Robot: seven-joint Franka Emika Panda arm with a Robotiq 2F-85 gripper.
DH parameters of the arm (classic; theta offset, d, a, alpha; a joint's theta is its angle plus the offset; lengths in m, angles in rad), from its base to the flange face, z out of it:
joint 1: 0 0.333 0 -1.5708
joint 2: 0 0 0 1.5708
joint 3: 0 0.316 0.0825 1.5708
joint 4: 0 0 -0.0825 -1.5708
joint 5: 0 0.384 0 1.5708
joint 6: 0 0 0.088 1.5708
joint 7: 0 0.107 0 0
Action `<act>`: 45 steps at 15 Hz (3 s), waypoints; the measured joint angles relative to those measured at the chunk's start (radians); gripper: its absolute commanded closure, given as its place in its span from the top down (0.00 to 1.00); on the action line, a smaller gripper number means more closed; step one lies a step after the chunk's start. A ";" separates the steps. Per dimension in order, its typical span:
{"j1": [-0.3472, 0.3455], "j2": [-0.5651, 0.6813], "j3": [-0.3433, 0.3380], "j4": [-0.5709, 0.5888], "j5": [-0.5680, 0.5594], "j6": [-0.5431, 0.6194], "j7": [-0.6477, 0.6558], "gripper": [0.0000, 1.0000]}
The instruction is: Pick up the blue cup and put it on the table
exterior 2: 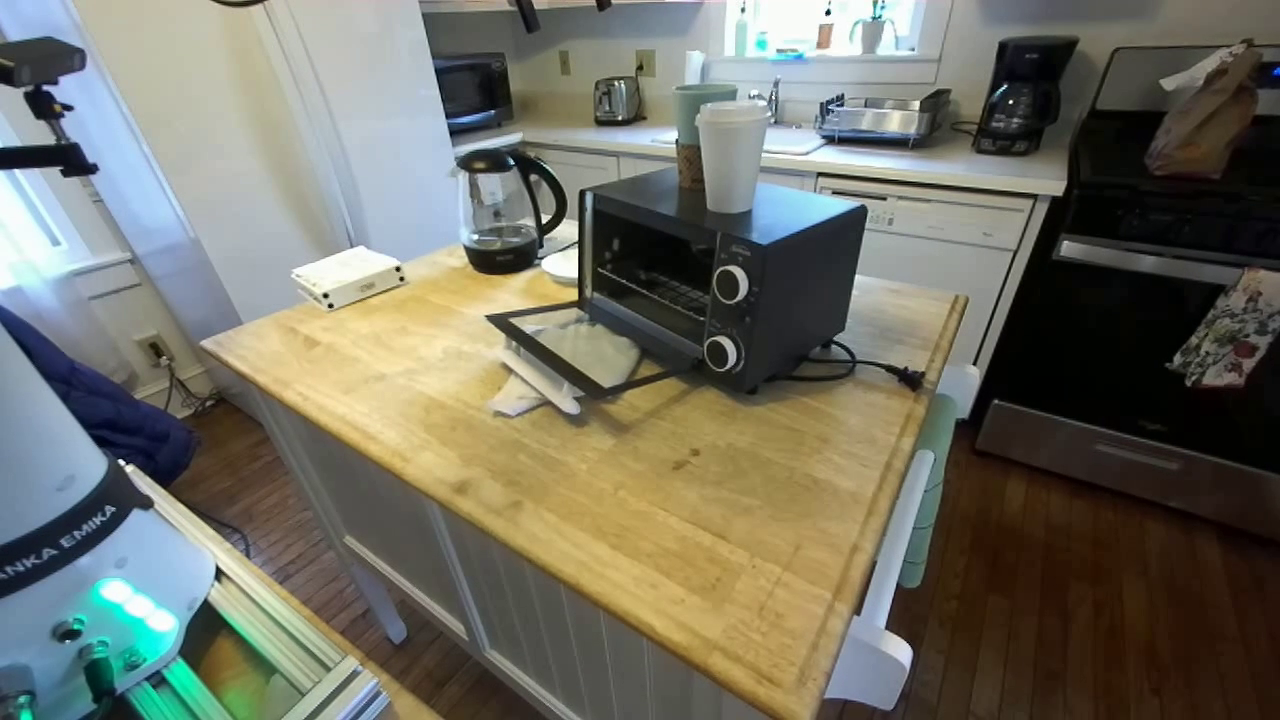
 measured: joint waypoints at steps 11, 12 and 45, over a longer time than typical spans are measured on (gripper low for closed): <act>-0.001 0.128 0.004 0.107 -0.001 0.124 -0.017 1.00; -0.001 0.176 0.007 0.143 -0.001 0.147 -0.020 1.00; -0.035 0.626 0.060 0.619 0.015 -0.052 0.058 0.86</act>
